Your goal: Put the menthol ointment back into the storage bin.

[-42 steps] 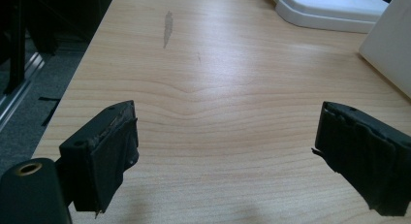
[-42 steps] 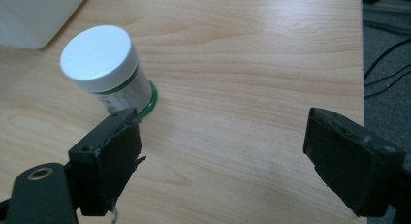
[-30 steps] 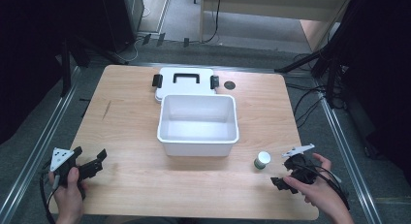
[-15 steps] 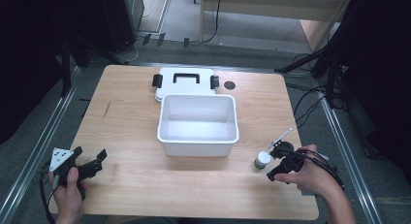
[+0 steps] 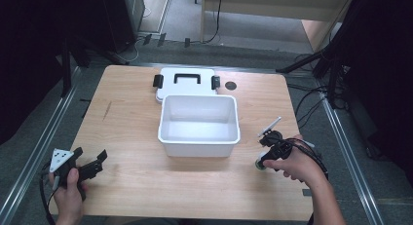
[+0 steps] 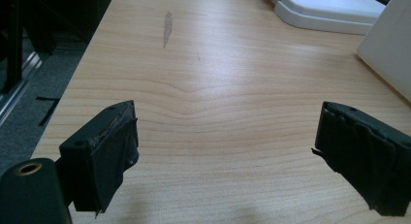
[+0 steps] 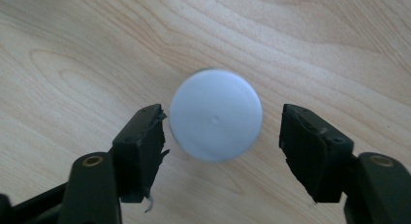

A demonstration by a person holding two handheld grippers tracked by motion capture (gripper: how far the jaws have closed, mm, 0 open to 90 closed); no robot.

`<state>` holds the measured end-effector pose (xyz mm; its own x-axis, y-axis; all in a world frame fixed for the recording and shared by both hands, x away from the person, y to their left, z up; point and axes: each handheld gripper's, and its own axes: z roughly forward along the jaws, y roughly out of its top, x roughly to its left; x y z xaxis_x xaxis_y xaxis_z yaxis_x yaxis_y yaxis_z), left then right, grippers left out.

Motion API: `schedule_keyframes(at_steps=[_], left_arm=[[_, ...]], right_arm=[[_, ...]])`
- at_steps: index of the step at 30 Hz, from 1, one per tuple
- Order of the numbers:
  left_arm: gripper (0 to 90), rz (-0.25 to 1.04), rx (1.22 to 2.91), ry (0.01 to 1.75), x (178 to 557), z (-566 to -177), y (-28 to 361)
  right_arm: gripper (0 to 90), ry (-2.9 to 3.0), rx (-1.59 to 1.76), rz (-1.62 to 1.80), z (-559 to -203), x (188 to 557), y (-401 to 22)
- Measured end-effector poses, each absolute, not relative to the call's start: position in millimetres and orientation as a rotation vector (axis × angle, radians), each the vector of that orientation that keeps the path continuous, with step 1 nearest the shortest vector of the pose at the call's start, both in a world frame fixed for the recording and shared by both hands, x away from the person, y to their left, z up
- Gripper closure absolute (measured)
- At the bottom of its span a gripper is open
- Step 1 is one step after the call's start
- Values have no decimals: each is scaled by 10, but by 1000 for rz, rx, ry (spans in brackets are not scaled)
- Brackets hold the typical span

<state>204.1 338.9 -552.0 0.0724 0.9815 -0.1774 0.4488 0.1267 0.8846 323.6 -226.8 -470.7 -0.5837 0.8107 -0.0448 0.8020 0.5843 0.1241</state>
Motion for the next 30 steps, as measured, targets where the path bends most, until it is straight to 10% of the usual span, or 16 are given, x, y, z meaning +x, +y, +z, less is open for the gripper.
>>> schedule_keyframes(at_steps=[6, 30], left_arm=[[87, 756, 1461, 1515, 2041, -5520, 3389], [87, 758, 1465, 1516, 2031, -5518, 3390]], right_arm=[[514, 2744, 1408, 122, -4759, 3317, -2210], [519, 2778, 1321, 212, -3999, 3553, -2029]])
